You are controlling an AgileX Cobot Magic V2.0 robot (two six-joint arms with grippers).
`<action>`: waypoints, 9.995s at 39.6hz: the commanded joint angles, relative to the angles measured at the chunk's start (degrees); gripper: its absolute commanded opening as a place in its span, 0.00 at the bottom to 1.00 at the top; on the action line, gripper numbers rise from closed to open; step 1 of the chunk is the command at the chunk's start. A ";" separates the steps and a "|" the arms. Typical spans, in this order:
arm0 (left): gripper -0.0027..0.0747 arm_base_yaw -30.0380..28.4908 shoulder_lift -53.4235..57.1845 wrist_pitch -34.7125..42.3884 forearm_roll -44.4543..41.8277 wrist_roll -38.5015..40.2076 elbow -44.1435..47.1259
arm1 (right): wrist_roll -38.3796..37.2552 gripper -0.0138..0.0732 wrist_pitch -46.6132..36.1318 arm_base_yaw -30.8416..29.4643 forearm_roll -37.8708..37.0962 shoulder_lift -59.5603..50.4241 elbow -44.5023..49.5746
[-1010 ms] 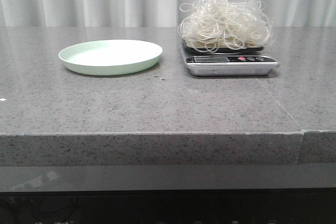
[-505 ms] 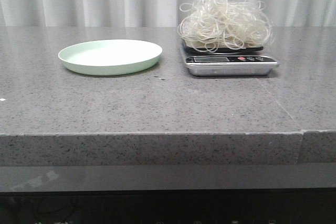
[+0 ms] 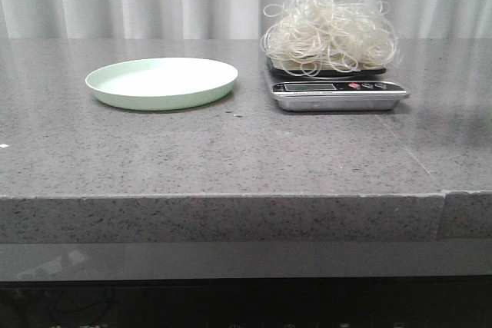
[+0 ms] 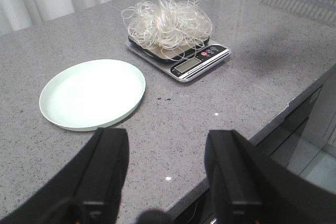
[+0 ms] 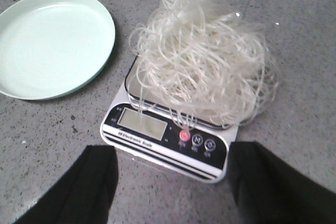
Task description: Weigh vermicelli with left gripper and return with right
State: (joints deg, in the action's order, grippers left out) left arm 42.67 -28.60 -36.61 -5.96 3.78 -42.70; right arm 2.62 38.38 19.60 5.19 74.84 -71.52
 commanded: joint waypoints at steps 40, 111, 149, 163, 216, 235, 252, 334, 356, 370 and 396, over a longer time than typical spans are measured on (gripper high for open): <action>0.59 0.41 -0.32 3.85 0.47 0.53 -1.41 | 3.50 0.53 4.66 0.60 -7.61 33.88 -33.43; 0.59 0.41 -0.32 3.85 0.47 0.53 -1.41 | 3.50 0.63 8.65 17.17 2.21 48.25 -61.82; 0.59 0.41 -0.32 3.85 0.47 0.53 -1.41 | -0.70 0.68 -1.91 14.84 1.66 11.02 -22.03; 0.59 0.41 -0.32 3.85 0.47 0.53 -1.41 | -0.70 0.68 -3.33 14.84 0.89 -12.96 2.88; 0.39 0.41 -0.32 3.85 0.47 0.53 -1.41 | -0.70 0.64 5.94 14.84 -0.41 -43.22 21.38; 0.23 0.41 -0.32 3.85 0.47 0.53 -1.41 | -0.70 0.35 5.47 14.84 -0.41 -43.22 21.38; 0.23 0.41 -0.32 3.85 0.47 0.53 -1.41 | -0.70 0.35 5.63 14.84 -0.41 -43.22 21.38; 0.23 -41.11 30.15 40.53 7.08 0.53 45.07 | -0.70 0.35 5.73 14.84 -0.41 -43.22 21.38; 0.23 -41.11 30.15 40.53 7.08 0.53 45.07 | -0.70 0.35 5.73 14.84 -0.41 -43.22 21.38; 0.23 -40.97 30.15 40.53 7.08 0.53 45.07 | -0.70 0.35 -4.19 4.53 -0.58 -50.30 30.87; 0.23 -40.97 30.15 40.53 7.08 0.53 45.07 | -0.70 0.35 -37.26 -17.83 -0.58 -76.30 71.20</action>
State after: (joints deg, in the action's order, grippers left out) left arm 1.66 0.23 -0.68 0.67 3.89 0.32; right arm 1.84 7.16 2.19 5.02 -0.06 -0.84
